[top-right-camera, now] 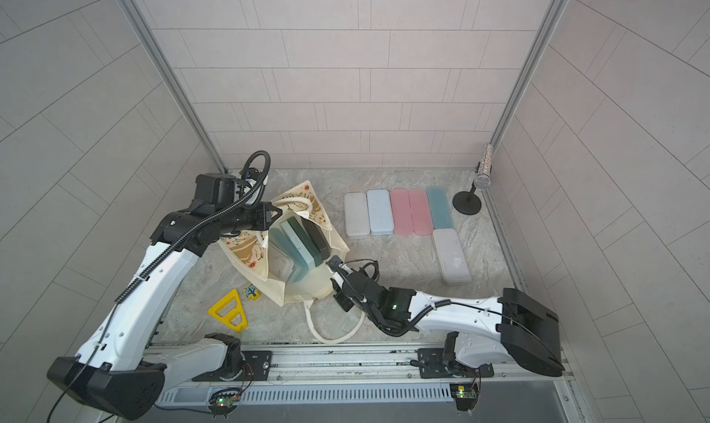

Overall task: Take out the pencil case from the canvas bag
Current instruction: Pick up the pencil case from the canvas bag.

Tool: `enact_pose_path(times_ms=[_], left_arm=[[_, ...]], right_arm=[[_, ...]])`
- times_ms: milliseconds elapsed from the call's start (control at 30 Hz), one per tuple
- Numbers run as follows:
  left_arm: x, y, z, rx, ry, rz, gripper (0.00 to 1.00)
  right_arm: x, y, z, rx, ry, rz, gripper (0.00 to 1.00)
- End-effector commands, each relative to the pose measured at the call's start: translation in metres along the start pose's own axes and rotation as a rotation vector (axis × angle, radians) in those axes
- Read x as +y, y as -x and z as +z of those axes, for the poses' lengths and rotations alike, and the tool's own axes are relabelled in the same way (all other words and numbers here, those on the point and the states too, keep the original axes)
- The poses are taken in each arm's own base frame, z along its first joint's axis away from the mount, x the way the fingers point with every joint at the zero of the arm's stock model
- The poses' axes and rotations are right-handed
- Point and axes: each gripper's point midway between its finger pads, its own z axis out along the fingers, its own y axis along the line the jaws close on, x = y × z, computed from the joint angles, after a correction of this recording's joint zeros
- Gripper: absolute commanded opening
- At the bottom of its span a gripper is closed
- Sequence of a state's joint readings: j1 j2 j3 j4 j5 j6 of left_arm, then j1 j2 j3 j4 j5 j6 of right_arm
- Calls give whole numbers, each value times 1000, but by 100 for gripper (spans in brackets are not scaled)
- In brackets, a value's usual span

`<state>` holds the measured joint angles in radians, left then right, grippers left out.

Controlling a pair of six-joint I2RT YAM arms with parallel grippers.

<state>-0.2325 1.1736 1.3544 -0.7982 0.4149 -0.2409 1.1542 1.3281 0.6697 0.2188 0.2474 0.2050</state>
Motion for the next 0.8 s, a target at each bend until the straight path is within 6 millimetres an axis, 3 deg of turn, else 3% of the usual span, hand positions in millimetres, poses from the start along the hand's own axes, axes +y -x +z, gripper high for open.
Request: enact_pose_path(times_ms=[0,200,400,600,767], left_arm=[[-1,15,-11,-39,31,-28,0],[-3,14,-14,-10,27,-53,0],[-5,14,-14,-3,18,-44,0],[-5,11,-14,7,19,-25,0],[-6,10,-14,16,14,-16,0]], right_arm=[[9,28,19,-86,-6,-48,29],[6,37,63,-106,-93,-48,29],[-6,46,93,-135,-207,-68,31],[-43,46,100,-151,-288,20,34],[-57,38,111,-151,-255,90,38]])
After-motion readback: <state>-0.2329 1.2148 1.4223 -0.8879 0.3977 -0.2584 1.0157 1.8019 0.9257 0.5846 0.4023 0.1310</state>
